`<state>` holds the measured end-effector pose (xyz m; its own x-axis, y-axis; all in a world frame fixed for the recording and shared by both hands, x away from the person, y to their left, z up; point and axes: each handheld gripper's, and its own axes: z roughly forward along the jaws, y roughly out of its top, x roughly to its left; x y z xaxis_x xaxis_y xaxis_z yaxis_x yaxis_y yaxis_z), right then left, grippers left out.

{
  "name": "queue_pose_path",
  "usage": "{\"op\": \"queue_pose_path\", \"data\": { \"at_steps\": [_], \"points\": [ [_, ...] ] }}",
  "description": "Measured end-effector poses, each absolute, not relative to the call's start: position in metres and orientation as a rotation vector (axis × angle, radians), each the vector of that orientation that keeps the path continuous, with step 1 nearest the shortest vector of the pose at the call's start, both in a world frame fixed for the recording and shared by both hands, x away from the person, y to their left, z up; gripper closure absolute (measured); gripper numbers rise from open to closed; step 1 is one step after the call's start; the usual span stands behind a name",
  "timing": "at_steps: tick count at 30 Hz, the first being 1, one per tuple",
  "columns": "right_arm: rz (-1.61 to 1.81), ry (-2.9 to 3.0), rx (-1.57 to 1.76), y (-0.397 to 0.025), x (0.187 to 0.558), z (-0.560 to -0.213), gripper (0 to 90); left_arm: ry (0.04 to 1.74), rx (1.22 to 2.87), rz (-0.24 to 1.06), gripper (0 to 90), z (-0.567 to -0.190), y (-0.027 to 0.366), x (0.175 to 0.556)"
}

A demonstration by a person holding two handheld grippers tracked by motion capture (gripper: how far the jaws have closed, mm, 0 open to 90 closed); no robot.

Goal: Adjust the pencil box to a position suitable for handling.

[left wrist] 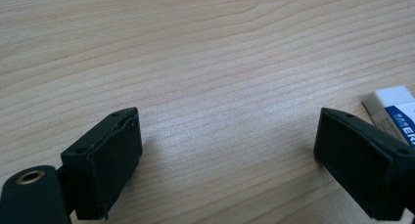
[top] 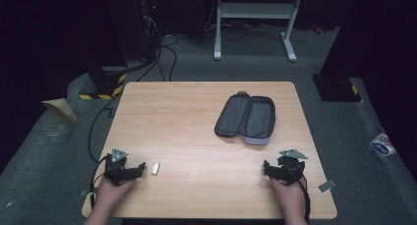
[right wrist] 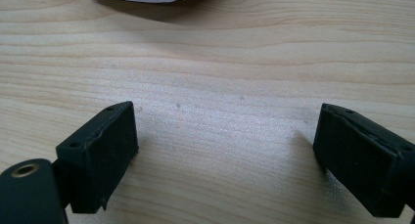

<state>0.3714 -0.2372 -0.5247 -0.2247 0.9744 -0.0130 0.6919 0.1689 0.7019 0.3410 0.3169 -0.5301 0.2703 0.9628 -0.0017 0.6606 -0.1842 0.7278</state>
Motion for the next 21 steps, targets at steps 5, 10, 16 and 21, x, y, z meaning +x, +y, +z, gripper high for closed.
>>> {"op": "queue_pose_path", "data": {
  "at_steps": [5, 10, 16, 21],
  "points": [
    [0.805, 1.986, 1.567, -0.2374, 0.3696, -0.5246, 10.8, 1.462, 1.925, 0.632, 10.5, -0.5302, 0.3163, 0.3416],
    [0.811, 1.995, 1.556, -0.2375, 0.3679, -0.5244, 11.7, 1.456, 1.933, 0.634, 10.8, -0.5301, 0.3166, 0.3414],
    [0.820, 1.998, 1.549, -0.2381, 0.3668, -0.5238, 14.6, 1.454, 1.935, 0.635, 11.2, -0.5299, 0.3166, 0.3409],
    [0.867, 1.989, 1.537, -0.2401, 0.3646, -0.5210, 15.1, 1.452, 1.935, 0.634, 11.3, -0.5299, 0.3166, 0.3409]
  ]
}}
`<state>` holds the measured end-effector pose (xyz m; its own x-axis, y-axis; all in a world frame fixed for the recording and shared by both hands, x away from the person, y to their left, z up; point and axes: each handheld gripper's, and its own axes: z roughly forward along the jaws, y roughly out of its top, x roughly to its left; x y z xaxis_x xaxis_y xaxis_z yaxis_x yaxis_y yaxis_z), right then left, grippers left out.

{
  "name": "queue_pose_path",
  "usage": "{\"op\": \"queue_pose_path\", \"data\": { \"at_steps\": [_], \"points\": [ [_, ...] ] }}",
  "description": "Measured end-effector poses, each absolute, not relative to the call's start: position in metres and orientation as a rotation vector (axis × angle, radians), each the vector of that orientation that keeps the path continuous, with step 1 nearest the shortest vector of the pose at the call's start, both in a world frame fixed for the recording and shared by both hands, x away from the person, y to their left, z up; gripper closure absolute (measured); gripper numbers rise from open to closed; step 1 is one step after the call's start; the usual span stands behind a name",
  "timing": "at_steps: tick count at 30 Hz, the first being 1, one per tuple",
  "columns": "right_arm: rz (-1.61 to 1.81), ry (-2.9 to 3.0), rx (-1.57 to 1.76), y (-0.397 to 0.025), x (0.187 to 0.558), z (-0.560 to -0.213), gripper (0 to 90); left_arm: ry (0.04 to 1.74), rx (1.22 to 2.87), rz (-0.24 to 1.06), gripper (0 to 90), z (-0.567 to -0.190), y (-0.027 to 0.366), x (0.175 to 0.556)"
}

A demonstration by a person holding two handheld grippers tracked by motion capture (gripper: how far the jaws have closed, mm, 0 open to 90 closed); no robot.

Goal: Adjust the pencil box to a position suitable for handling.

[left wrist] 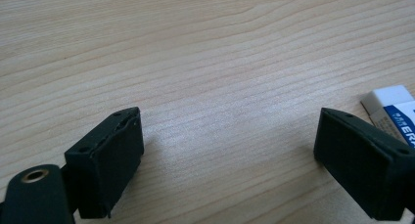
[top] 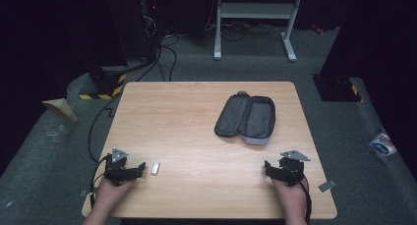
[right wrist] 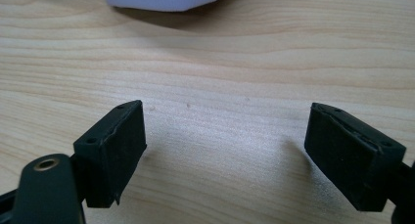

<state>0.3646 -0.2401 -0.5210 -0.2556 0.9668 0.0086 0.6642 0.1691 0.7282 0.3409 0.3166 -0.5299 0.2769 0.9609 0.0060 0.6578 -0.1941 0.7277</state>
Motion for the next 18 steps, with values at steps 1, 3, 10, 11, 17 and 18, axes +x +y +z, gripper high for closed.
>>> {"op": "queue_pose_path", "data": {
  "at_steps": [1, 3, 10, 11, 17, 18],
  "points": [
    [0.867, 1.989, 1.537, -0.240, 0.365, -0.521, 15.1, 1.451, 1.934, 0.633, 11.3, -0.530, 0.316, 0.341],
    [0.888, 1.994, 1.523, -0.241, 0.363, -0.519, 15.4, 1.447, 1.937, 0.635, 11.4, -0.530, 0.317, 0.341],
    [0.940, 1.977, 1.454, -0.237, 0.357, -0.515, 13.6, 1.447, 1.934, 0.633, 12.3, -0.530, 0.316, 0.340],
    [0.944, 1.980, 1.444, -0.236, 0.356, -0.514, 13.7, 1.443, 1.938, 0.636, 12.3, -0.530, 0.317, 0.341],
    [0.963, 1.989, 1.433, -0.227, 0.358, -0.508, 14.6, 1.440, 1.938, 0.627, 12.3, -0.530, 0.316, 0.341],
    [0.964, 1.990, 1.426, -0.225, 0.358, -0.507, 15.1, 1.440, 1.939, 0.626, 12.3, -0.530, 0.316, 0.341]
  ]
}}
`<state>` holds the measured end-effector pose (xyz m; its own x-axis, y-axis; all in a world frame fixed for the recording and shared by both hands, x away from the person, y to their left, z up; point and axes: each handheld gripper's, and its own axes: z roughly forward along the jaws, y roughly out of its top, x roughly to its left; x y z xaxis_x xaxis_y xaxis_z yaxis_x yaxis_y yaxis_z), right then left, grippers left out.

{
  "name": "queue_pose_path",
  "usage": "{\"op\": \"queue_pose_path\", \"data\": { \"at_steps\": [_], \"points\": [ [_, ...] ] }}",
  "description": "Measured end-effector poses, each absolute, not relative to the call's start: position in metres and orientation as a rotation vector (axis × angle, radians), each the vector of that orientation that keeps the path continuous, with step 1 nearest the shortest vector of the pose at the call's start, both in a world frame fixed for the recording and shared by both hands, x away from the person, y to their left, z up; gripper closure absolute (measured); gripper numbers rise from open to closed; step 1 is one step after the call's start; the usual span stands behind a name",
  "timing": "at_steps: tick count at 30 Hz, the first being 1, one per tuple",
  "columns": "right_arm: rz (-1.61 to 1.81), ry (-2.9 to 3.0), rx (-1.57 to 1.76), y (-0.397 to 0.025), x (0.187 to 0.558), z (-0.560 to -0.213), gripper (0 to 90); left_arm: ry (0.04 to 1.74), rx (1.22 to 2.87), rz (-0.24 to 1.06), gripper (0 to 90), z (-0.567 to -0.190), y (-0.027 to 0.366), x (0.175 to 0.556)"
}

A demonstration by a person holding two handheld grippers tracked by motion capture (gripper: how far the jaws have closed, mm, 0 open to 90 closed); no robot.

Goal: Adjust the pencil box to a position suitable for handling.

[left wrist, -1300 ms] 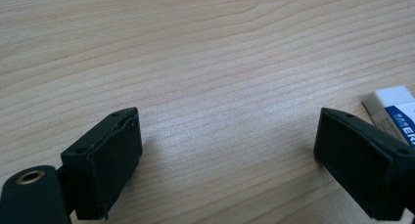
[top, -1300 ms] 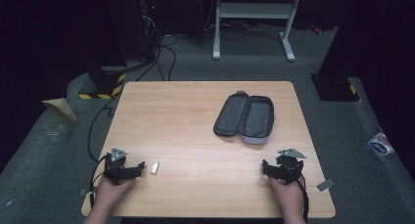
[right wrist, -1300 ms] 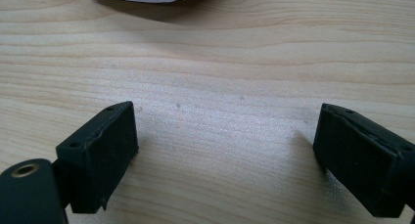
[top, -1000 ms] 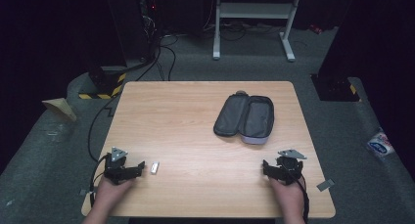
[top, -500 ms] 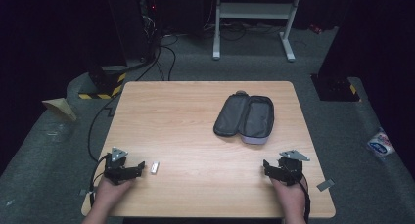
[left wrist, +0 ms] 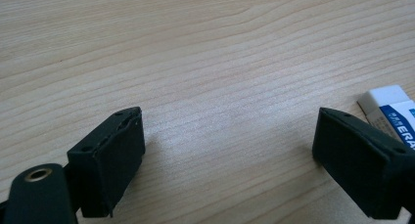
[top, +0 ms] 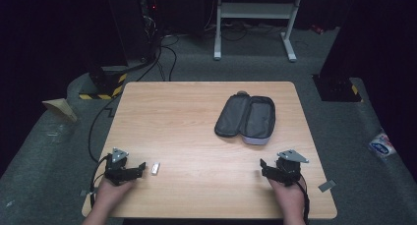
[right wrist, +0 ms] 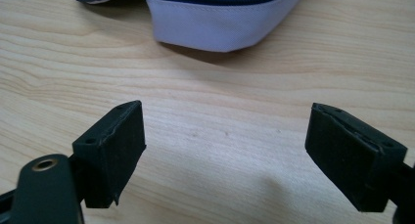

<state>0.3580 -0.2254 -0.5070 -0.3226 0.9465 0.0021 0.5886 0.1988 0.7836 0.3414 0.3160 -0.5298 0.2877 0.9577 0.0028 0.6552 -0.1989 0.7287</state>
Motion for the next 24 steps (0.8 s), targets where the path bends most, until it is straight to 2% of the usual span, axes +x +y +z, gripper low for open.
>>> {"op": "queue_pose_path", "data": {
  "at_steps": [10, 24],
  "points": [
    [1.004, 2.007, 1.419, -0.219, 0.364, -0.496, 21.1, 1.442, 1.938, 0.628, 12.4, -0.530, 0.316, 0.341],
    [1.058, 2.024, 1.367, -0.199, 0.393, -0.473, 26.6, 1.445, 1.934, 0.629, 13.0, -0.530, 0.316, 0.340]
  ]
}}
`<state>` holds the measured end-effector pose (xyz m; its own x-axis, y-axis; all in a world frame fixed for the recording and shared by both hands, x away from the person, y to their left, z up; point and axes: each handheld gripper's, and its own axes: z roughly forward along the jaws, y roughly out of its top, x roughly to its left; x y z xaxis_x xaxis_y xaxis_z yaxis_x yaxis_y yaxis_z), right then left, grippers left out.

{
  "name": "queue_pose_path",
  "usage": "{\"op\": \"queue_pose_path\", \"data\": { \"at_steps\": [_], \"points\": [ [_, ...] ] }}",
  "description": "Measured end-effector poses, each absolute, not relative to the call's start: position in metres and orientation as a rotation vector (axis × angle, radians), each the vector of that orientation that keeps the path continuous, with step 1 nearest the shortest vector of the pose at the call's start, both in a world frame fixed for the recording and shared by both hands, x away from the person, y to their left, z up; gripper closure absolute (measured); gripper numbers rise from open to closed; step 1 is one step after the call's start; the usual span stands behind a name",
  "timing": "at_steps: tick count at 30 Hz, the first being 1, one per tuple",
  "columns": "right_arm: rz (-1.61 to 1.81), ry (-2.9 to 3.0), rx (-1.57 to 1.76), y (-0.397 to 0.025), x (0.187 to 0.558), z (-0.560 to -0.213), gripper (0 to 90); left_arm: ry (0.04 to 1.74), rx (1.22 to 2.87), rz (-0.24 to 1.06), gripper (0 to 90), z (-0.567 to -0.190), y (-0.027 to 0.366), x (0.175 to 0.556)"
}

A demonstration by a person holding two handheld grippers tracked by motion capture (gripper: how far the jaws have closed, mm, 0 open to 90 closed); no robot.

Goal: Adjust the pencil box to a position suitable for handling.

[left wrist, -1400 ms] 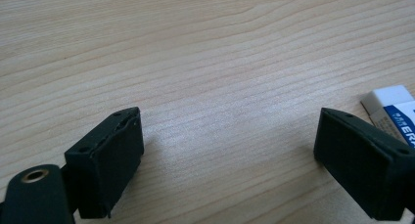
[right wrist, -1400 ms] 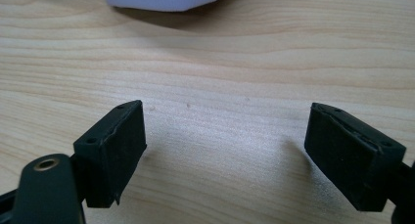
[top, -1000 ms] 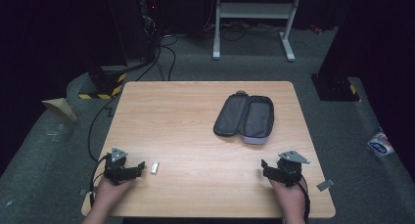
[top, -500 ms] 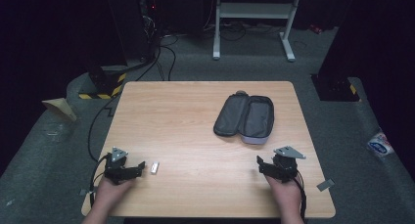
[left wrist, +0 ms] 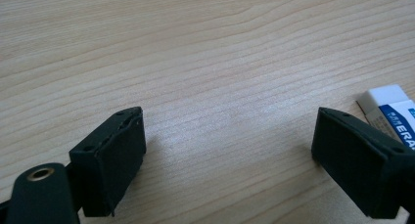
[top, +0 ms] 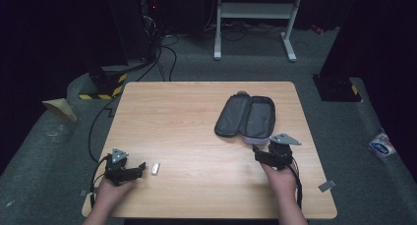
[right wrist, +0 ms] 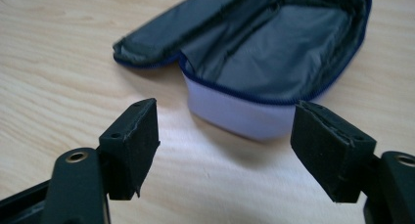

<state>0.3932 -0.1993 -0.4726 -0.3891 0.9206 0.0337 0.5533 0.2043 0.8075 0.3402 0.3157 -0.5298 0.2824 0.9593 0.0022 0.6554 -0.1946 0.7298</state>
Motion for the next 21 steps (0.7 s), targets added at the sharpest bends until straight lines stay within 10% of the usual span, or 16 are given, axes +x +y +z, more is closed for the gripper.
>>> {"op": "queue_pose_path", "data": {
  "at_steps": [21],
  "points": [
    [1.012, 2.115, 1.349, -0.162, 0.444, -0.473, 48.3, 1.436, 1.940, 0.626, 12.9, -0.530, 0.316, 0.341]
  ]
}}
